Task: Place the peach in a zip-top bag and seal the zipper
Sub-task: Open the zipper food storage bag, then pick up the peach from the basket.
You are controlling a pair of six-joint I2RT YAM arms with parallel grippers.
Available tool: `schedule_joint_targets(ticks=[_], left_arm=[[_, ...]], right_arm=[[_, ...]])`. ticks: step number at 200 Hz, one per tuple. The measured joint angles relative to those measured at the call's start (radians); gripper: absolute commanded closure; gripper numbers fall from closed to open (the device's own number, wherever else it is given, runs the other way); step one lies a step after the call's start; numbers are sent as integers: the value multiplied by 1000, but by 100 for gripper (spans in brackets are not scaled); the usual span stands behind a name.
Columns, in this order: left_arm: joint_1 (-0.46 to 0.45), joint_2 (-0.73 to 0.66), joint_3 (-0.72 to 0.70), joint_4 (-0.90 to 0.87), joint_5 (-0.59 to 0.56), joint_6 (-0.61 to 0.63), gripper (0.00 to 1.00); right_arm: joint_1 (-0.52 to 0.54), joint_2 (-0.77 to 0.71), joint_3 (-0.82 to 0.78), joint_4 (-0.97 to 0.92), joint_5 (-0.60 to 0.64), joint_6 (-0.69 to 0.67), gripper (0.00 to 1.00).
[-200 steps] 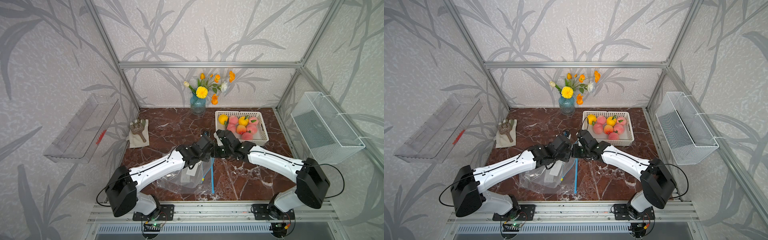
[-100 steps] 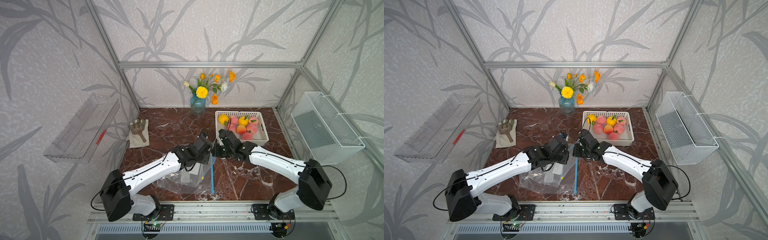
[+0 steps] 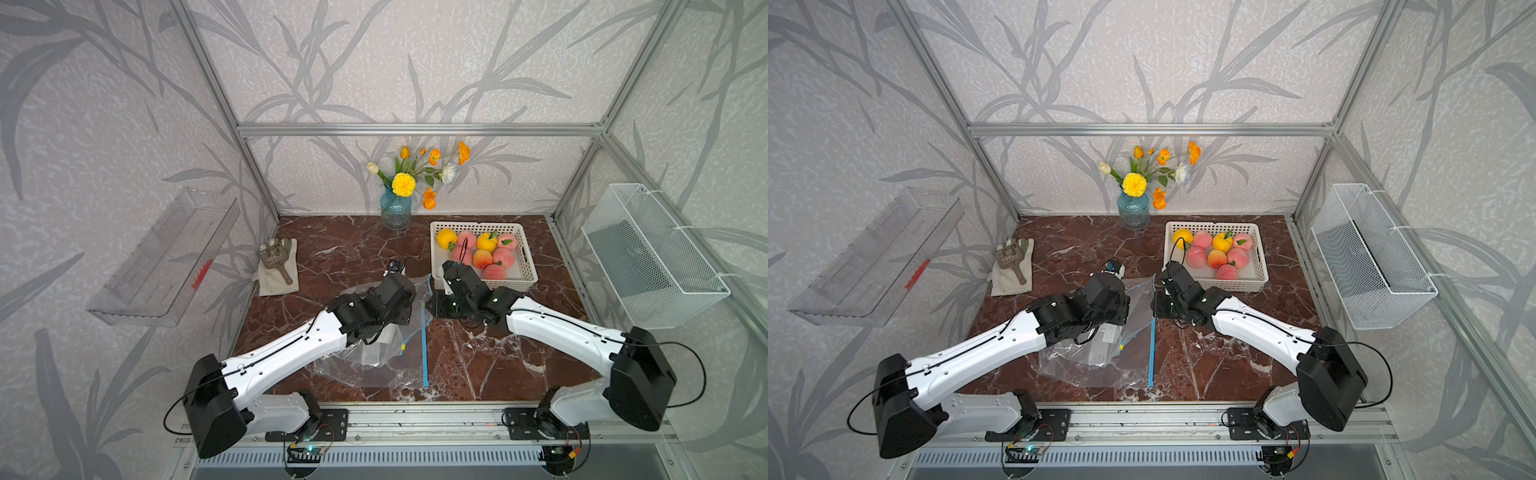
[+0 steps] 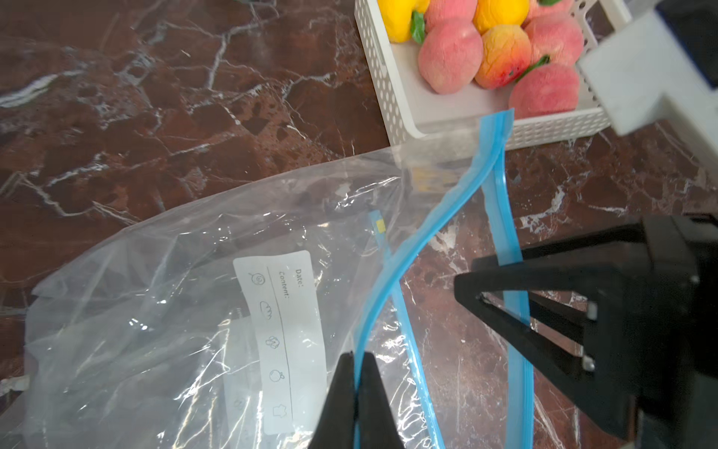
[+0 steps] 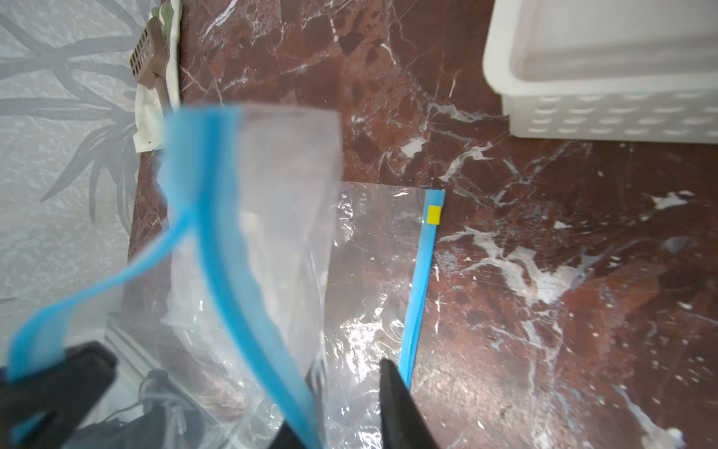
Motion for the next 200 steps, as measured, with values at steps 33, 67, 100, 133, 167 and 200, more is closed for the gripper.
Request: schedule_joint_targets(ticks=[33,67,100,133,167,200], left_arm=[[11,-69,0,17,-21,-23,100],[29,-69,0,46,-18,-38,100],[67,-37,0,60,-4,-78,100],[100,-4,-14,113,33,-119,100],[122,61,-16,150,84,-161,100],[128,121,-4,153,122,-188,100]], right_arm=[[-2,-48,6,-25,-15,-26,45],[-10,-57,85,-51,-61,-92,20],[-87,-86,153,-40,-134,-170,6],[-235,-104,169,-31,-173,-229,1],[-361,-20,243,-76,-151,-302,1],[-378,115,320,-126,-71,-380,1]])
